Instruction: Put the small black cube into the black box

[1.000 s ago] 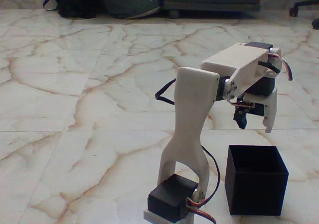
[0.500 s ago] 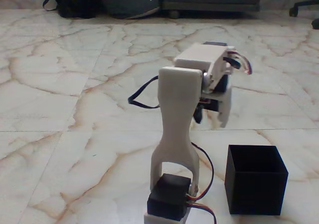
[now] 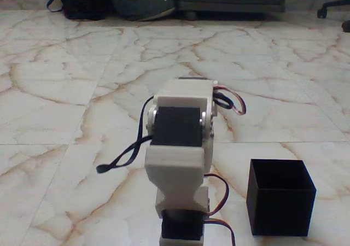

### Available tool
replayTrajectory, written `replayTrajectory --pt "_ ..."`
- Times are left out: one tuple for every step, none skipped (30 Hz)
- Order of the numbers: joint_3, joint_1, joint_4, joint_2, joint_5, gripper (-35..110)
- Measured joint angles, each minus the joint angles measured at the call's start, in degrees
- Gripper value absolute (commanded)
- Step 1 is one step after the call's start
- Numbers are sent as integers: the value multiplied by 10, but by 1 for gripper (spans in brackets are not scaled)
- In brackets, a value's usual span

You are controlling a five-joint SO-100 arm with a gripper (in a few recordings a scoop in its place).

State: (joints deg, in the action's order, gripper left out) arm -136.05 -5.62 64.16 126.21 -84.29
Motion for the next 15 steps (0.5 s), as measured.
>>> replayTrajectory --pt "-40 0 -17 25 -9 7" --pt "-75 2 -36 44 -18 7" --pt "-102 7 -49 62 -25 7" --pt "-127 13 -59 78 -25 7" --pt "-154 24 -71 92 -25 7" --pt "-185 36 -83 105 -22 7" --pt "-214 47 -100 113 -19 6" --pt "-219 49 -106 114 -18 6" --pt "-274 49 -132 119 -19 6" --pt "-320 50 -174 120 -19 6" --pt "-336 50 -198 120 -18 6" --pt "-357 50 -213 120 -22 6" --pt "-372 51 -219 120 -25 6" --pt "-382 50 -216 120 -25 6" --pt "-384 50 -201 120 -31 6"
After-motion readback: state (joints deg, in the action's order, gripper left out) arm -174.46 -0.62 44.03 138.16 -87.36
